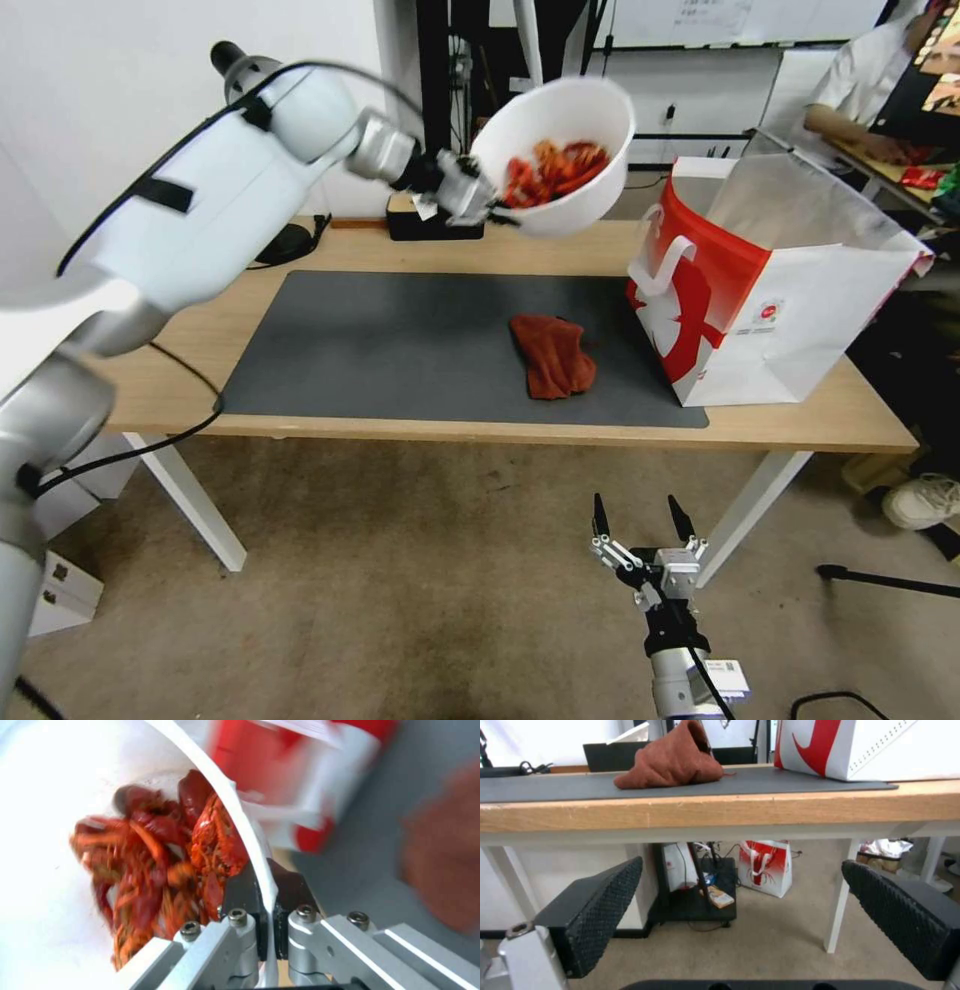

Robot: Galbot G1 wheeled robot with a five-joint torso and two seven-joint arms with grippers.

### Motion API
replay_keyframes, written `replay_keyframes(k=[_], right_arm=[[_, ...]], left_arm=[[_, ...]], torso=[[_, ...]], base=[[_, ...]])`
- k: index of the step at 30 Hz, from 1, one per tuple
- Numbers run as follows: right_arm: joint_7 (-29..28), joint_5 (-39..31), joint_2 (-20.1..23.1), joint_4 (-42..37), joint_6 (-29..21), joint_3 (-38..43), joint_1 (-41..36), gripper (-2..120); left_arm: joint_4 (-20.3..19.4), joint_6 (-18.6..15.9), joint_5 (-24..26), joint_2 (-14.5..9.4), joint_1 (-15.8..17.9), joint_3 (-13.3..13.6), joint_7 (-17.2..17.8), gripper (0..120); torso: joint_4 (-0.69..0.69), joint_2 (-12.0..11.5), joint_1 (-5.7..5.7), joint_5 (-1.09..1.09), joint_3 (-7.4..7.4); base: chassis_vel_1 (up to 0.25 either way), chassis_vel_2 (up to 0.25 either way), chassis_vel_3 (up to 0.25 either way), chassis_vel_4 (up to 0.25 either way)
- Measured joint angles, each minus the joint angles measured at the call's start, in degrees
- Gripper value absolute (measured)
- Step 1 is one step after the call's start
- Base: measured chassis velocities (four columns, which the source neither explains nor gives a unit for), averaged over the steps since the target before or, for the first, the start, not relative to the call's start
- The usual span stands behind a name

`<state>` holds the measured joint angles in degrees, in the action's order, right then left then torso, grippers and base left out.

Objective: Sweep shrimp from table into container with towel, then put container into takeout bag.

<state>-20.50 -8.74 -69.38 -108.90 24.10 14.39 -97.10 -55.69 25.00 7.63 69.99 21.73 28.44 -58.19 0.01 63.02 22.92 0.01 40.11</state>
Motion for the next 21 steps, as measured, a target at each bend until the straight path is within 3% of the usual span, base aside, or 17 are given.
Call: replay_keyframes(k=[1, 2, 3, 5, 6, 9, 12, 13, 15, 18, 21], right_arm=[[0.0, 0.0, 0.0, 0.0, 0.0, 0.0, 0.0, 100], [0.02, 0.01, -0.08, 0.15, 0.03, -0.01, 0.06, 100], [0.06, 0.03, -0.25, 0.49, 0.09, -0.04, 0.15, 100], [0.08, 0.05, -0.29, 0.58, 0.11, -0.05, 0.17, 100], [0.15, 0.14, -0.4, 0.91, 0.17, -0.16, 0.22, 100], [0.18, 0.16, -0.43, 0.99, 0.19, -0.19, 0.26, 100], [0.24, 0.19, -0.52, 1.29, 0.3, -0.21, 0.4, 100], [0.24, 0.19, -0.52, 1.29, 0.3, -0.21, 0.4, 100], [0.37, 0.2, -0.52, 1.3, 0.43, -0.18, 0.23, 100], [0.47, 0.21, -0.54, 1.34, 0.62, -0.12, 0.07, 100], [0.88, 0.24, -0.77, 1.74, 1.26, 0.12, -0.27, 100]], left_arm=[[0.0, 0.0, 0.0, 0.0, 0.0, 0.0, 0.0, 0], [1.65, -0.04, 0.19, 1.56, 0.23, -0.63, 0.68, 0], [4.71, -0.12, 0.36, 4.61, 0.85, -1.68, 1.96, 0], [5.52, -0.14, 0.4, 5.48, 1.04, -1.85, 2.33, 0], [8.14, -0.16, 0.34, 8.56, 1.63, -2.03, 3.08, 0], [8.77, -0.16, 0.12, 9.42, 1.79, -1.95, 3.14, 0], [12.01, 0.0, -1.73, 14.78, 2.33, -0.94, 2.94, 0], [12.01, 0.0, -1.73, 14.78, 2.33, -0.94, 2.94, 0], [13.97, 0.42, -2.34, 17.38, 2.82, -0.94, 2.28, 0], [14.86, 0.66, -2.55, 18.48, 3.23, -0.95, 2.08, 0], [16.61, 0.9, -3.16, 21.37, 4.61, -0.64, 1.7, 0]], torso=[[0.0, 0.0, 0.0, 0.0, 0.0], [-0.02, 0.0, 0.0, 0.0, 0.0], [-0.02, 0.0, 0.01, 0.02, 0.0], [-0.02, 0.0, 0.01, 0.02, 0.0], [-0.02, 0.0, 0.0, 0.02, 0.0], [-0.03, 0.0, 0.0, 0.02, 0.0], [-0.01, 0.0, 0.0, 0.0, 0.0], [-0.01, 0.0, 0.0, 0.0, 0.0], [-0.02, 0.0, 0.0, 0.01, 0.0], [-0.03, 0.0, 0.0, 0.01, 0.0], [0.01, 0.01, 0.0, 0.0, -0.01]], base=[[0.0, 0.0, 0.0, 0.0], [0.0, 0.0, 0.0, 0.0], [0.0, 0.0, 0.0, 0.0], [0.0, 0.0, 0.0, 0.0], [0.0, 0.0, 0.0, 0.0], [0.0, 0.0, 0.0, 0.0], [0.0, 0.0, 0.0, 0.0], [0.0, 0.0, 0.0, 0.0], [0.0, 0.0, 0.0, 0.0], [0.0, 0.0, 0.0, 0.0], [0.0, 0.0, 0.0, 0.0]])
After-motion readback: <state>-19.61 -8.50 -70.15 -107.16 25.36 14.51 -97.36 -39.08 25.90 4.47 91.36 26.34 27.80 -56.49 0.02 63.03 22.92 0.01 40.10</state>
